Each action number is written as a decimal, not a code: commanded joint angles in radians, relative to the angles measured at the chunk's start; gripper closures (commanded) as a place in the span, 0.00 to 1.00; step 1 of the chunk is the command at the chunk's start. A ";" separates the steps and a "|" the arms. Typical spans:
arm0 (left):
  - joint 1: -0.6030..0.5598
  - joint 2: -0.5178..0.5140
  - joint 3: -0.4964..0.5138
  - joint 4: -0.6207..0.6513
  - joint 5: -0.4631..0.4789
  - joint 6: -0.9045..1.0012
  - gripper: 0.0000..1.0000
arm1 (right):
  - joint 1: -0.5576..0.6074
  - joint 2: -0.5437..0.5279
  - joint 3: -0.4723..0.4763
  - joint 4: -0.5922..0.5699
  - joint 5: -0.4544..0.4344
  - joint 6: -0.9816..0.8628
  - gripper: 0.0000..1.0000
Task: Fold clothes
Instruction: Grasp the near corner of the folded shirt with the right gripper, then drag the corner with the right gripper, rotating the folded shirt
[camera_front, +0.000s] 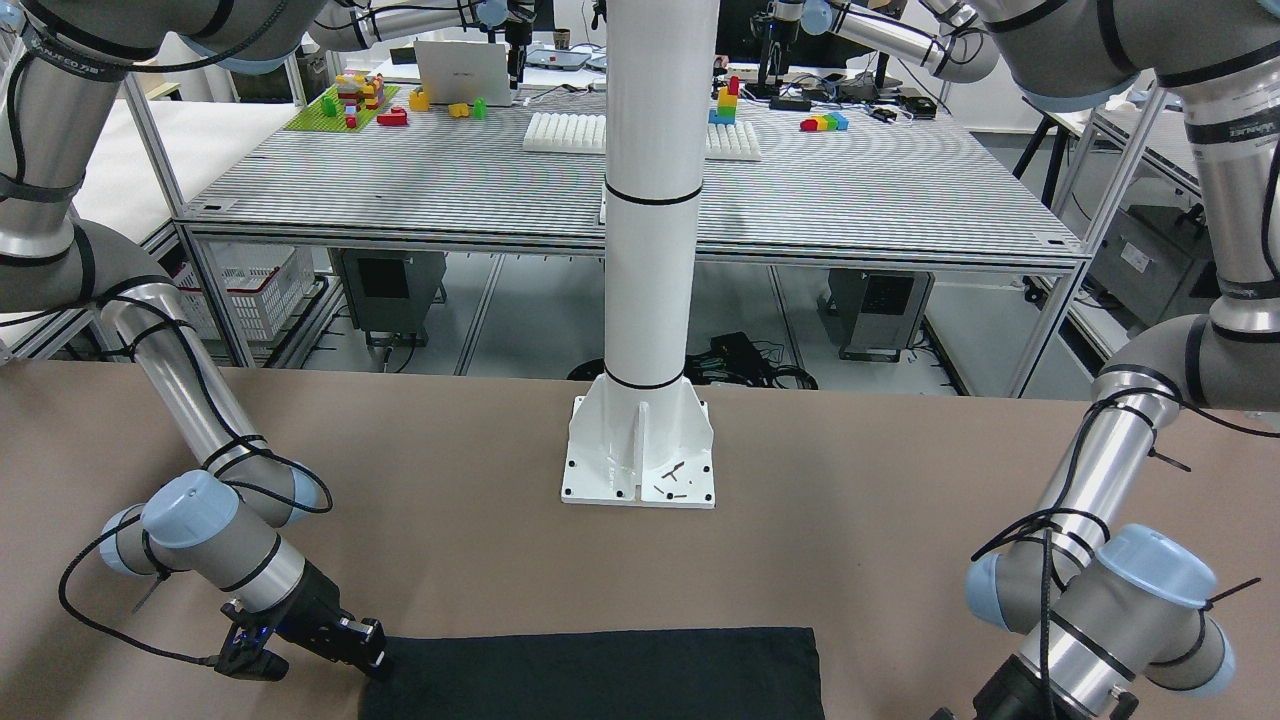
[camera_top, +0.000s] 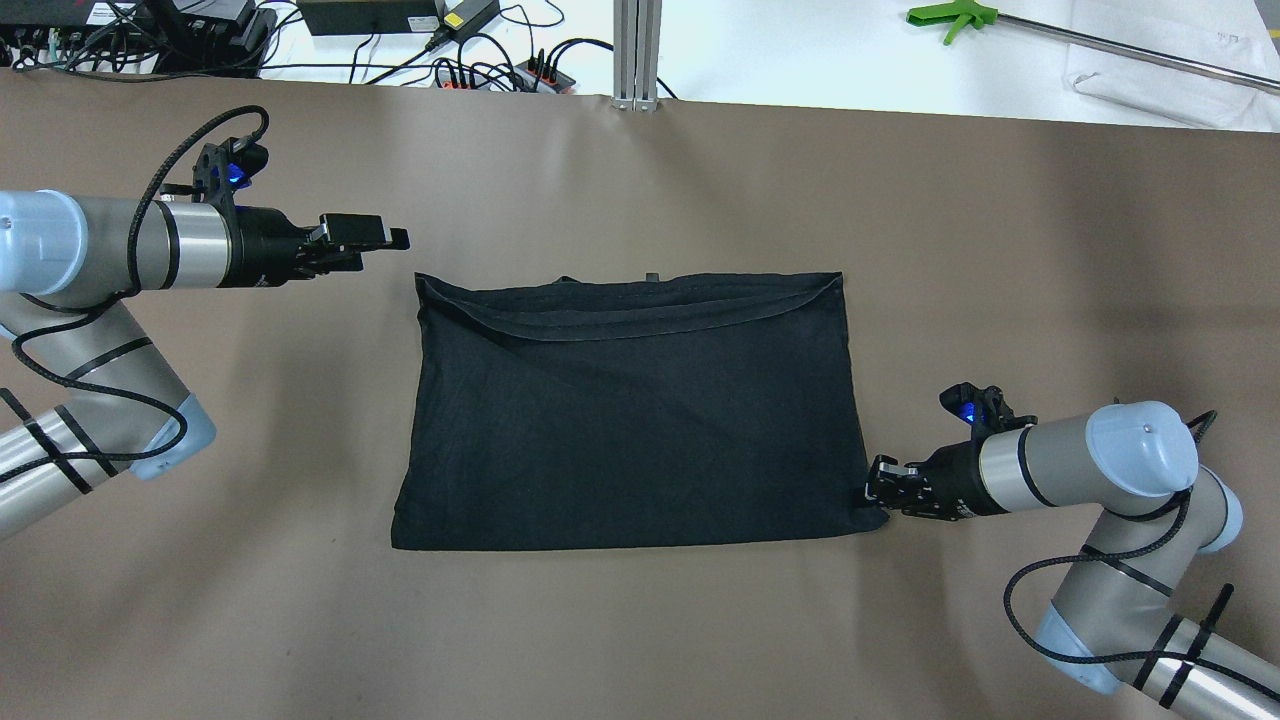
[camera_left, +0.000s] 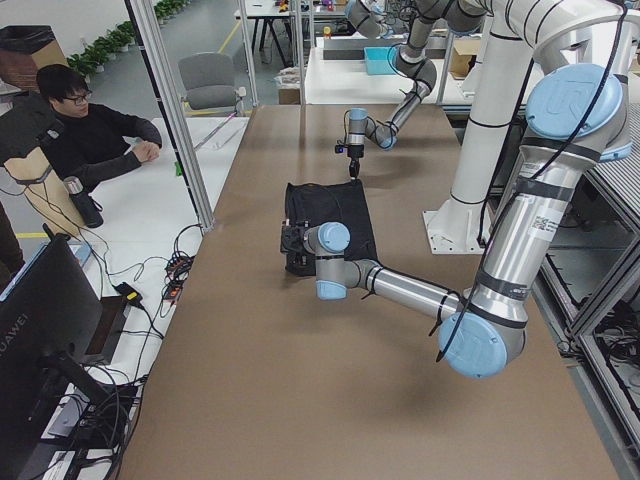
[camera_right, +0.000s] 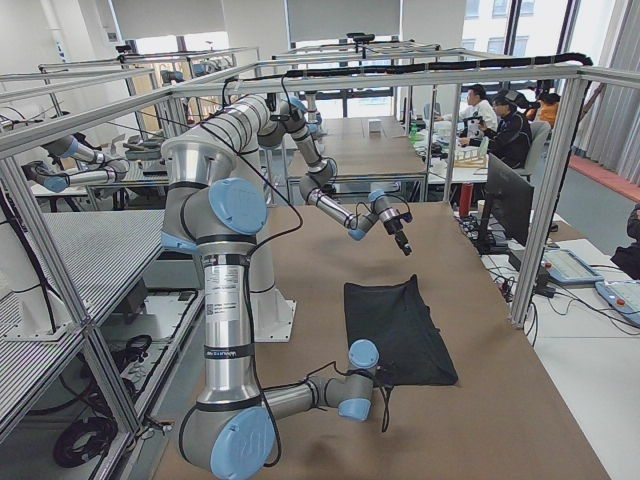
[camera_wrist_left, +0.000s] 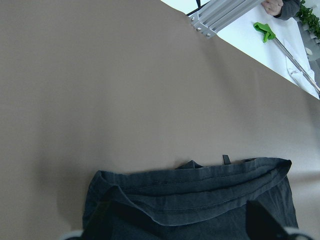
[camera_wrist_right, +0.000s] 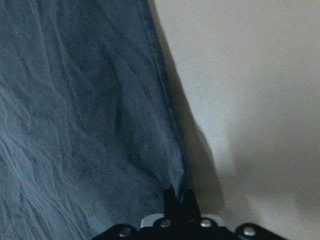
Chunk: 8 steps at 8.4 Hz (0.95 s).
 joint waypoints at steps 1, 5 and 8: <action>-0.002 0.001 -0.001 -0.002 0.000 0.000 0.06 | -0.044 -0.029 0.075 0.000 0.004 0.000 1.00; -0.002 0.002 0.001 -0.002 0.002 0.000 0.06 | -0.263 -0.031 0.185 0.000 -0.084 0.017 1.00; -0.002 0.015 0.001 -0.010 0.002 0.000 0.06 | -0.461 -0.014 0.259 0.000 -0.237 0.017 1.00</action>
